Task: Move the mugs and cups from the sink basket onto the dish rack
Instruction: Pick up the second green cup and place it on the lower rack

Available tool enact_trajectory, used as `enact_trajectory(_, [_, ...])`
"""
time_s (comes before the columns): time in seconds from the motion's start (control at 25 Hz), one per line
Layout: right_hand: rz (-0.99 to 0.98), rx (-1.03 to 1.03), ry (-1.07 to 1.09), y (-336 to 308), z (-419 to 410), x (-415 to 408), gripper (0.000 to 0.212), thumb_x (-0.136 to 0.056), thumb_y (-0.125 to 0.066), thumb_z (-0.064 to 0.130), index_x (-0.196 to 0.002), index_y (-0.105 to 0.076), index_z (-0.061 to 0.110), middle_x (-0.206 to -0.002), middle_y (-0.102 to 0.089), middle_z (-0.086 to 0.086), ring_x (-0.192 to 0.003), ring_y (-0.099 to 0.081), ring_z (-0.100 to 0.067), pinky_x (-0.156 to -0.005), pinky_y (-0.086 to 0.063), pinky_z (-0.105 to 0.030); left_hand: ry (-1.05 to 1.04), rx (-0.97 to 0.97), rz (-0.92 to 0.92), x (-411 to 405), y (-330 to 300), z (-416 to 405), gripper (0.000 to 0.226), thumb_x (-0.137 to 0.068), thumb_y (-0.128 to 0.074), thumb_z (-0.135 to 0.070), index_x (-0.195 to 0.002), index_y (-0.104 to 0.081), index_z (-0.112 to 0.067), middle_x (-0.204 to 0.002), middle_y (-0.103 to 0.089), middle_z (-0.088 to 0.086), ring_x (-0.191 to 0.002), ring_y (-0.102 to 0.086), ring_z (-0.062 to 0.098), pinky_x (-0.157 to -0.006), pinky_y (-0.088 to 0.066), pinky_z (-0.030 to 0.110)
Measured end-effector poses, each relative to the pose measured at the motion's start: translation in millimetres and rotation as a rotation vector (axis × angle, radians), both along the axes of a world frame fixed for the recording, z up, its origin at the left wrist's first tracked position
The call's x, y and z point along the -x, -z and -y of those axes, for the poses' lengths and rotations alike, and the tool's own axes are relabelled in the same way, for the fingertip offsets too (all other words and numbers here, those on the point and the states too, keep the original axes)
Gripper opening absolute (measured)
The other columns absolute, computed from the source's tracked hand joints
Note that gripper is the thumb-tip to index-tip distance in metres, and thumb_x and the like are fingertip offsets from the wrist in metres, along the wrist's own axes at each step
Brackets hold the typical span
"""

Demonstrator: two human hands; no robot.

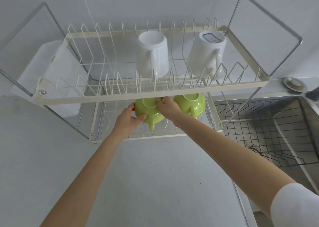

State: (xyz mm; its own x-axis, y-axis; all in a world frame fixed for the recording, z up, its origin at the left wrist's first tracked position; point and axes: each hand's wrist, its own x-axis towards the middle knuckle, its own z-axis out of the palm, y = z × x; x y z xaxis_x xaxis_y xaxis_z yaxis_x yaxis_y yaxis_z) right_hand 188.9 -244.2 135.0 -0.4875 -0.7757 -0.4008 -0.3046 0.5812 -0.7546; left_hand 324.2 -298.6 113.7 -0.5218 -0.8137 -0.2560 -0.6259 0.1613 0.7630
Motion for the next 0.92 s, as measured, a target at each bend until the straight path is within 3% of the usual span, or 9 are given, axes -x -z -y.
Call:
enact_trajectory(0.12, [-0.018,0.003,-0.049,0,-1,1,0.041,-0.097,-0.037,0.026,-0.128,-0.041,-0.001,-0.124,-0.052,-0.020,-0.091,-0.044,-0.023,-0.075,-0.034,-0.029,-0.017,0.011,0.012,3,1,-3,0.061,-0.087,-0.057,-0.028,-0.140,-0.030,-0.014,-0.140,-0.046,0.006,-0.099,-0.062,0.033,-0.095,-0.048,0.045])
enact_trajectory(0.2, [-0.056,0.034,-0.105,2,-4,-1,0.048,-0.094,-0.047,0.028,-0.133,-0.038,0.002,-0.122,-0.048,-0.016,-0.100,-0.047,-0.026,-0.081,-0.037,-0.032,-0.015,-0.002,0.031,4,1,-4,0.061,-0.088,-0.054,-0.031,-0.140,-0.028,-0.013,-0.142,-0.044,0.006,-0.098,-0.063,0.034,-0.093,-0.049,0.042])
enact_trajectory(0.32, [-0.129,0.083,-0.197,7,-9,-3,0.066,-0.085,-0.063,0.029,-0.139,-0.032,0.009,-0.135,-0.041,-0.013,-0.126,-0.042,-0.030,-0.102,-0.036,-0.033,0.014,0.007,0.058,6,-1,-5,0.056,-0.089,-0.052,-0.032,-0.136,-0.033,-0.010,-0.140,-0.044,0.009,-0.091,-0.065,0.036,-0.085,-0.049,0.037])
enact_trajectory(0.44, [-0.147,0.092,-0.219,8,-7,0,0.070,-0.083,-0.066,0.030,-0.140,-0.032,0.009,-0.139,-0.039,-0.013,-0.131,-0.038,-0.029,-0.106,-0.033,-0.033,0.015,0.024,0.068,8,-2,-4,0.055,-0.088,-0.052,-0.032,-0.135,-0.035,-0.008,-0.140,-0.042,0.012,-0.093,-0.064,0.036,-0.088,-0.051,0.042])
enact_trajectory(0.68, [-0.146,0.139,-0.204,14,-7,1,0.070,-0.083,-0.066,0.030,-0.141,-0.031,0.011,-0.139,-0.038,-0.013,-0.130,-0.038,-0.028,-0.104,-0.034,-0.031,0.005,0.001,0.066,9,-4,1,0.057,-0.087,-0.054,-0.033,-0.135,-0.035,-0.010,-0.141,-0.044,0.008,-0.089,-0.065,0.034,-0.084,-0.054,0.043])
enact_trajectory(0.92, [-0.161,0.146,-0.218,17,-8,1,0.070,-0.083,-0.064,0.033,-0.140,-0.030,0.012,-0.138,-0.038,-0.011,-0.127,-0.040,-0.027,-0.097,-0.035,-0.027,-0.007,-0.006,0.064,9,0,0,0.060,-0.087,-0.055,-0.034,-0.137,-0.032,-0.011,-0.142,-0.043,0.008,-0.098,-0.064,0.034,-0.089,-0.052,0.044])
